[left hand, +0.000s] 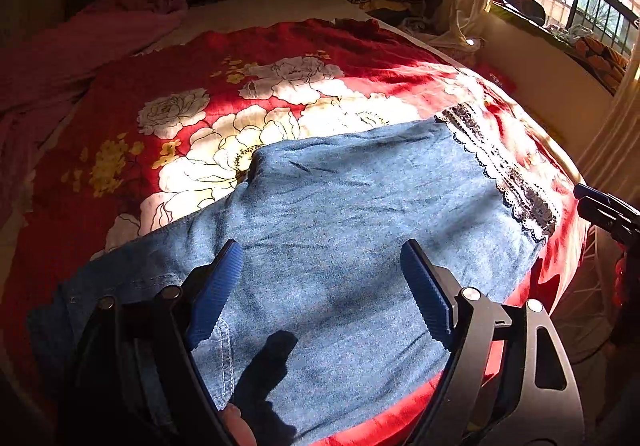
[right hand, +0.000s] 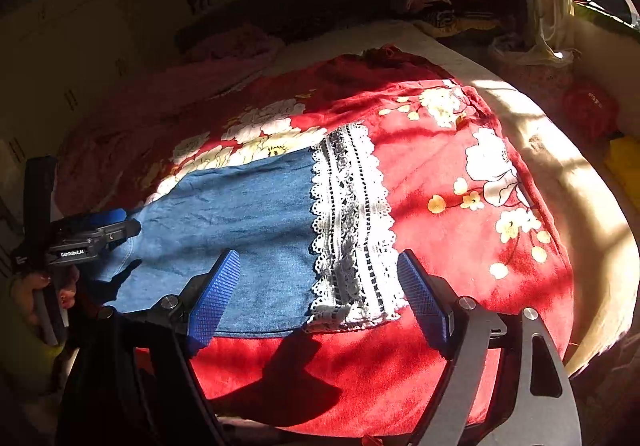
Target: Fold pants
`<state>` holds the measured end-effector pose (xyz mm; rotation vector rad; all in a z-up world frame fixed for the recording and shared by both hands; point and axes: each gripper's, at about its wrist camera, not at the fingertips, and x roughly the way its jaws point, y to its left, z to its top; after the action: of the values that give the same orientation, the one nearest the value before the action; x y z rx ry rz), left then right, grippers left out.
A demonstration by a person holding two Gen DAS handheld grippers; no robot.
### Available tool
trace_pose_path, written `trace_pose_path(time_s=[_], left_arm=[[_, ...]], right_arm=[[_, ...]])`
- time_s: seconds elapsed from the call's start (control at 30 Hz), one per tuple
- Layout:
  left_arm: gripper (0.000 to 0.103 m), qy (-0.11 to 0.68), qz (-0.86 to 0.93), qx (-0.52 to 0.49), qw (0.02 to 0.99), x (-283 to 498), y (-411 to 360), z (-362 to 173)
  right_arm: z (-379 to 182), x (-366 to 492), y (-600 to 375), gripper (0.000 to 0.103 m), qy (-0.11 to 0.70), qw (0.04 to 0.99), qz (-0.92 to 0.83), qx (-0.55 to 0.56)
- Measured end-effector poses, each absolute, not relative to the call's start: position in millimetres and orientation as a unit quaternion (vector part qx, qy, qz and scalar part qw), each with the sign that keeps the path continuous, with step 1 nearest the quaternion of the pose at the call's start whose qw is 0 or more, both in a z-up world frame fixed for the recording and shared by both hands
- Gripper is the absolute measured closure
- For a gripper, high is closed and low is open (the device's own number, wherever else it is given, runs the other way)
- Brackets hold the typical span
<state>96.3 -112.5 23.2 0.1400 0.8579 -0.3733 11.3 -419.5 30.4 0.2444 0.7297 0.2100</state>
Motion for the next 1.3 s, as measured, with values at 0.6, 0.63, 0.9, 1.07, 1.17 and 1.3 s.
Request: trace_pose_path(time_s=[0.6,0.63,0.9,1.07,1.17,1.3], left_arm=[[0.026,0.401,-0.279,0.094,0.867,172,-215,46],[0.026,0.402,-0.284,0.099,0.865,176,-221,44],[0.026,0.41,-0.324,0.118,0.845,214,-262,15],[0.027,0.425,-0.355,0.105,0.826,236,-277,-5],[0.041,0.434,-0.384,0.099,0.809,247,-286,-17],[0.042,0.457,-0.416,0.074,0.783,261,-297,-38]], right_arm=[[0,27,-422,0.012,0.374,0.912,0.097,0.14],[-2,29,-423,0.012,0.374,0.912,0.097,0.14],[-16,45,-428,0.012,0.379,0.906,0.101,0.158],[-27,55,-427,0.039,0.389,0.9,0.112,0.163],[-27,58,-426,0.059,0.386,0.895,0.137,0.175],[-31,63,-428,0.059,0.391,0.892,0.133,0.186]])
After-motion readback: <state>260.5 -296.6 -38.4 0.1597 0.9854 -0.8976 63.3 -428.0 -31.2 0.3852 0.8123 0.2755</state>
